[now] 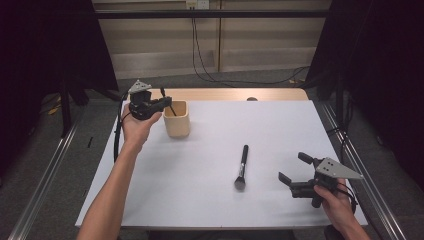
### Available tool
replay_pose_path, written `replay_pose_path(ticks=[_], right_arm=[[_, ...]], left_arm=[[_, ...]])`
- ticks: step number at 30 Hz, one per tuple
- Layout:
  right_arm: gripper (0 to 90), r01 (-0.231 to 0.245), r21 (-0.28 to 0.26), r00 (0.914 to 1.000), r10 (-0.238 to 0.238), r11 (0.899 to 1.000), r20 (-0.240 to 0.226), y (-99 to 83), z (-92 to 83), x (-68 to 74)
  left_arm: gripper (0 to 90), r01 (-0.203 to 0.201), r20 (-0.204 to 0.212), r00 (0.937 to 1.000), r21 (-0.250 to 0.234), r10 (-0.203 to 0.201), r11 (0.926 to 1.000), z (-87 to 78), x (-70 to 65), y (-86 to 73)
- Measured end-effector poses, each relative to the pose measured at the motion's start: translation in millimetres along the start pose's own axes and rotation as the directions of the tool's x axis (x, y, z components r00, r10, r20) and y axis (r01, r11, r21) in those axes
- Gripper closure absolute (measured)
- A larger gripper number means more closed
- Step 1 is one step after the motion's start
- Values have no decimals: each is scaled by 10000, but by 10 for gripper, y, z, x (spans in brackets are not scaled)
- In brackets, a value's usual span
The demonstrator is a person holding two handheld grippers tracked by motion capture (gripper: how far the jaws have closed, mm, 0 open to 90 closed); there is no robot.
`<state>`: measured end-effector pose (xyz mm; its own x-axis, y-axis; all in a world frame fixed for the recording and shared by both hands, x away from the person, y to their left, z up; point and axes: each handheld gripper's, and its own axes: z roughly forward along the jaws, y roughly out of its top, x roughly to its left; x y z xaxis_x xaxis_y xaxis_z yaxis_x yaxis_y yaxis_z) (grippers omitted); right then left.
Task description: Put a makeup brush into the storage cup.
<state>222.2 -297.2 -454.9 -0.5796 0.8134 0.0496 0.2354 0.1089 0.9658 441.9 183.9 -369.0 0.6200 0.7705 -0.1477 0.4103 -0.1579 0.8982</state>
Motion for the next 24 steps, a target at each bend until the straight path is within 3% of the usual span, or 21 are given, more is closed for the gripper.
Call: replay_pose_path(ticks=[22,24], right_arm=[[0,-2,12,10000,3,10000,-22,-1,-4,-2],[0,17,42,10000,-16,10000,-25,-2,-3,-2]], left_arm=[[847,-137,-55,9999,396,140,9991,113,9,-92],[814,-205,-124,9997,468,211,9987,129,-6,-104]])
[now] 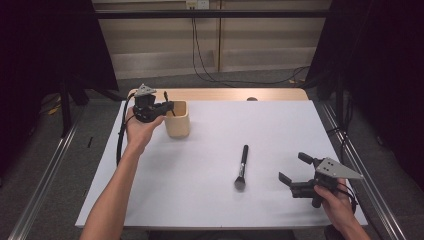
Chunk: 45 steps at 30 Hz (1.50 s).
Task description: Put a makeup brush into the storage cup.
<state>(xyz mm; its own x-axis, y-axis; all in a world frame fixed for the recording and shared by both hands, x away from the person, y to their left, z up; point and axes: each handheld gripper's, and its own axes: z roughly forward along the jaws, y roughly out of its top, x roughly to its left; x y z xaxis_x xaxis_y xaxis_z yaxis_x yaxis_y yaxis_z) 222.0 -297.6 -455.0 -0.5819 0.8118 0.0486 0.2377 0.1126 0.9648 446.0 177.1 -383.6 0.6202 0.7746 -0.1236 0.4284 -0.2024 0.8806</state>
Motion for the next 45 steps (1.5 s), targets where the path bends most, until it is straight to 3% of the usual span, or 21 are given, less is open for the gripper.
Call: replay_pose_path(ticks=[7,9,13,15,21,25,29,33,36,40,45], right_arm=[[0,-19,-14,10000,19,10000,-11,1,-2,1],[0,-13,-24,10000,13,10000,5,-1,1,-1],[0,-32,-76,10000,31,10000,-82,2,-3,1],[0,-10,-64,10000,9,10000,-78,2,-4,2],[0,12,-61,10000,-12,10000,-90,2,-2,2],[0,-9,-37,9999,8,10000,-100,1,3,2],[0,-4,-33,10000,4,10000,-86,1,4,4],[0,1,-39,9999,-1,10000,-112,3,2,4],[0,22,-42,9999,-23,10000,-125,6,2,3],[0,18,-62,9999,-18,10000,-105,5,-5,1],[0,-34,-62,10000,34,10000,28,7,-2,-3]], left_arm=[[583,-226,-310,9993,-84,223,9997,11,10,-39],[468,-117,-581,9983,-181,106,9998,9,26,-47],[364,76,-684,9976,-425,-105,9991,-9,34,-61],[280,-48,-982,9952,-283,20,9996,-25,49,-74],[184,6,-1235,9923,-279,-40,9996,-75,98,-105],[85,131,-1149,9932,-669,-207,9977,-128,112,-130],[63,-100,-1036,9946,-863,10,9962,-199,108,-155],[27,317,-805,9959,-1233,-419,9919,-270,93,-170],[20,-148,-976,9952,-1322,18,9911,-339,64,-179],[15,55,-683,9975,-1543,-162,9880,-427,41,-224],[20,-113,-522,9986,-1477,36,9890,-513,-38,-293]])
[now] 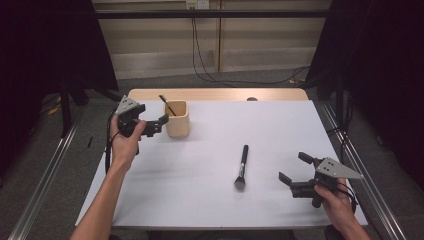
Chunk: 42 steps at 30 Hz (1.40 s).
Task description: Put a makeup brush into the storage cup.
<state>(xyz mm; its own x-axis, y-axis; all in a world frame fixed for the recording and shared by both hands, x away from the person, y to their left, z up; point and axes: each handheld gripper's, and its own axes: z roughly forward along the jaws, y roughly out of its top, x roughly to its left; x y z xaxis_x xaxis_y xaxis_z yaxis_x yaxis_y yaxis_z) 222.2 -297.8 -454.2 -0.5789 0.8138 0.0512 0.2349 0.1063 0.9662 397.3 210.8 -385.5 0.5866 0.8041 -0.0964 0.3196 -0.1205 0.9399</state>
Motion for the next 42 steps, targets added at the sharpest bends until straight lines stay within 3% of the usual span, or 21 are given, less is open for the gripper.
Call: replay_pose_path(ticks=[4,12,15,17,26,28,32,33,34,35,38,42], right_arm=[[0,-11,11,10000,11,10000,48,0,1,-1],[0,-35,36,9999,34,10000,122,1,-3,-5],[0,-57,49,9999,57,10000,132,1,1,-4],[0,-13,45,9999,12,10000,171,0,10,-9],[0,-20,102,9997,17,9999,231,-1,9,-7],[0,-36,125,9997,33,9999,241,-3,10,-8],[0,-47,129,9996,44,9999,264,-6,13,-15],[0,-52,134,9997,49,9999,248,-6,9,-13],[0,-52,134,9997,49,9999,248,-6,9,-13],[0,-17,157,9996,13,9999,265,-3,6,-9],[0,6,159,9997,-10,9999,258,-4,11,-6],[0,-31,174,9995,25,9998,306,-4,4,-7]], left_arm=[[20,-332,5,9994,-34,332,9994,-84,-67,-23],[20,-211,-203,9996,-257,206,9994,-201,-115,-199],[20,231,-93,9997,-406,-235,9989,-250,-116,-268],[20,-5,-271,9996,-331,-4,9995,-297,-112,-304],[19,-124,-535,9985,-558,94,9984,-562,-194,-512],[20,-18,-412,9991,-555,-4,9985,-621,-220,-543],[21,-291,-369,9989,-496,273,9983,-685,-288,-614],[20,-352,-26,9994,-576,352,9977,-723,-319,-655],[19,-352,-26,9994,-576,352,9977,-723,-319,-655],[17,-458,-130,9989,-491,453,9977,-742,-337,-673],[19,-287,-418,9988,-410,269,9987,-805,-364,-717],[19,-301,-547,9981,-478,275,9984,-894,-369,-763]])
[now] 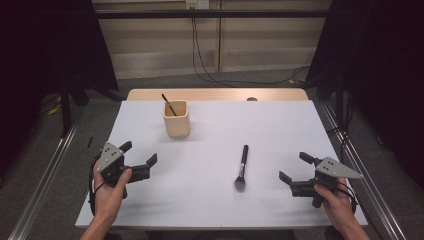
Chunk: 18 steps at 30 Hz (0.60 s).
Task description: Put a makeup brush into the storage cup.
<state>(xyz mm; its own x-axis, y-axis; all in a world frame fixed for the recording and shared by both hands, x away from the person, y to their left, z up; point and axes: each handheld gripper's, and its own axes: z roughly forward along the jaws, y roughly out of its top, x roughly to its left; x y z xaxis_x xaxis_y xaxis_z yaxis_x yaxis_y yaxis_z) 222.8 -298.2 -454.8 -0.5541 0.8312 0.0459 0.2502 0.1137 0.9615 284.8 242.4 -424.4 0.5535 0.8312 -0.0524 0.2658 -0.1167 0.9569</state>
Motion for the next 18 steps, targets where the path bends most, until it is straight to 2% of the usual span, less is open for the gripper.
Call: replay_pose_path(ticks=[2,4,6,9,10,12,14,17,18], right_arm=[[0,10,-24,10000,-10,10000,15,0,-2,-1],[0,-18,-30,10000,18,10000,10,3,-7,3],[0,-23,-1,10000,23,10000,-4,0,-8,13],[0,-15,-41,10000,15,10000,84,4,-18,18],[0,-19,-83,9999,20,10000,172,7,-26,15],[0,8,-40,9998,-7,10000,182,4,-24,12],[0,11,-34,9998,-11,10000,179,3,-22,13],[0,26,-43,9999,-26,10000,169,-1,-38,9],[0,19,-66,9998,-18,10000,184,-1,-40,2]], left_arm=[[19,56,70,10000,-26,-55,10000,-50,-19,-41],[19,-62,47,10000,47,62,10000,-95,-35,-84],[19,101,93,9999,-22,-100,9999,-149,-59,-138],[18,137,73,9999,7,-137,9999,-187,-76,-169],[11,-67,-19,10000,-111,67,9999,-239,-94,-182],[15,-87,94,9999,-95,88,9999,-255,-97,-179],[11,-174,-166,9997,-115,172,9998,-308,-119,-196],[10,35,57,10000,-66,-35,10000,-364,-129,-245],[11,18,15,10000,-91,-18,10000,-369,-127,-250]])
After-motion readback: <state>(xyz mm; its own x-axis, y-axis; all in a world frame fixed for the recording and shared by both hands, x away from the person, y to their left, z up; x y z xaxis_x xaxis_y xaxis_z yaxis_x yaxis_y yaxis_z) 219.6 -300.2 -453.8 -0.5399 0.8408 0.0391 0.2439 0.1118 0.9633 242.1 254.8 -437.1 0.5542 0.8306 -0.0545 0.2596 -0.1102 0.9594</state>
